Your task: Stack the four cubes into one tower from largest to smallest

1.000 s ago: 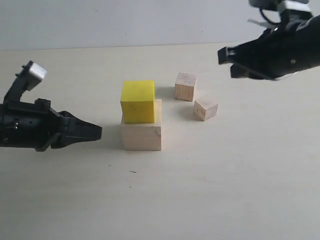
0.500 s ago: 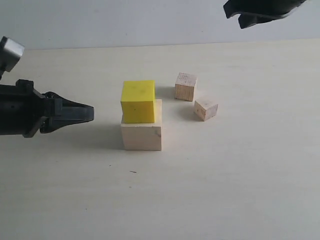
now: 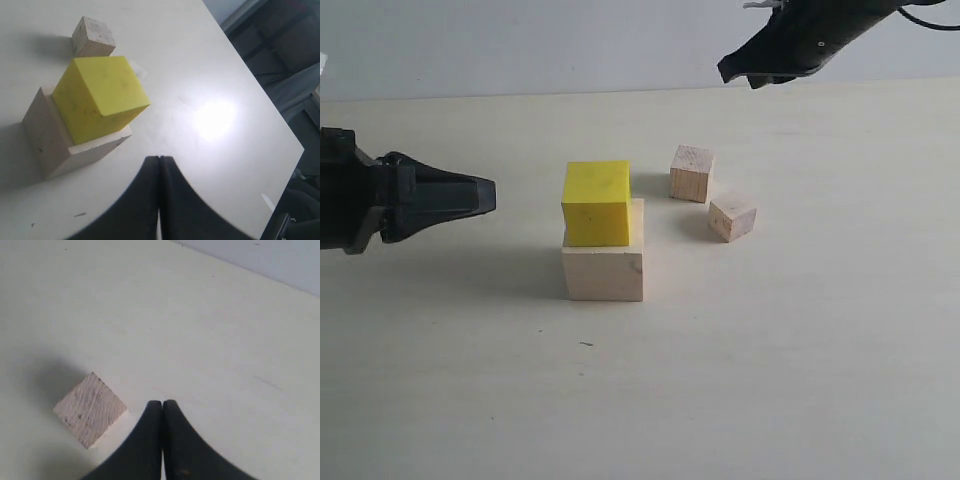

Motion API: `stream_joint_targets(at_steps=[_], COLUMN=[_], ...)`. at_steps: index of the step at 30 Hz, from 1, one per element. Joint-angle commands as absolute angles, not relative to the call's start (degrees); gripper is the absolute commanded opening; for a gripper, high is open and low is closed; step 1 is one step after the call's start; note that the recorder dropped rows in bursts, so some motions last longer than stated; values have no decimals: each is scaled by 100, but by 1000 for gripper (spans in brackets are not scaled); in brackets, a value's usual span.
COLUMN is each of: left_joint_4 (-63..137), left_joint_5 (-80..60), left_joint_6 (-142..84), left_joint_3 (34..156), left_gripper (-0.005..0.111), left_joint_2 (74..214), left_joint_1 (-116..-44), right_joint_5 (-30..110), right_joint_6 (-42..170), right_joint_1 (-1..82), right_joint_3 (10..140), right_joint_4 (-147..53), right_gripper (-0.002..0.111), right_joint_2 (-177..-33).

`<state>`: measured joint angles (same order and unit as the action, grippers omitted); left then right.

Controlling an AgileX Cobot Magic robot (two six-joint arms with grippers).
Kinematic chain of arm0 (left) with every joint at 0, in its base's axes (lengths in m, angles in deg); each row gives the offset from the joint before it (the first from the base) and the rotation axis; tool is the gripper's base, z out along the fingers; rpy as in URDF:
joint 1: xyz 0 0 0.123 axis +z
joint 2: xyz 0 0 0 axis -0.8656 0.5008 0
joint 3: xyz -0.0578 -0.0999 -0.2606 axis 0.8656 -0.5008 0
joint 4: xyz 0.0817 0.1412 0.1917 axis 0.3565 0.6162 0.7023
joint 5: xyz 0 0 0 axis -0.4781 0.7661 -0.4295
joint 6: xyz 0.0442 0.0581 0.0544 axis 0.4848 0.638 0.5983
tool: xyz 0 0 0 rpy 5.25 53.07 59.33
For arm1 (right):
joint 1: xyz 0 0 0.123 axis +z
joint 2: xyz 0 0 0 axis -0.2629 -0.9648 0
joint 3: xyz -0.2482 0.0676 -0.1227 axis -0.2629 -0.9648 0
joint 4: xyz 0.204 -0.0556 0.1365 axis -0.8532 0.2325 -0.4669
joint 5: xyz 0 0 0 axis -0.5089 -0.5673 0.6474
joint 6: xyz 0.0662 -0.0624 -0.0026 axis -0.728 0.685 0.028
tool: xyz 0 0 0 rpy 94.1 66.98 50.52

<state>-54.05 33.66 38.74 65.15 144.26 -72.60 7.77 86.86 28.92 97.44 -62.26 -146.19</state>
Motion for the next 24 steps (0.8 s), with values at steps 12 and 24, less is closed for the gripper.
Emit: stream_joint_targets(at_steps=[12, 24], left_joint_4=[-4578, -4278], left_joint_5=[3417, 3665], left_joint_6=[3404, 3342], left_joint_3=[6557, 6557], left_gripper=[0, 0], left_joint_2=[13966, 13966], left_joint_1=[-7249, -7249], right_joint_5=[-740, -837], right_joint_6=[6299, 5308], right_joint_1=[3467, 3821], right_joint_3=[11073, 11417], right_joint_4=[-5303, -4183], right_gripper=[0, 0], right_joint_2=[-14813, -15332])
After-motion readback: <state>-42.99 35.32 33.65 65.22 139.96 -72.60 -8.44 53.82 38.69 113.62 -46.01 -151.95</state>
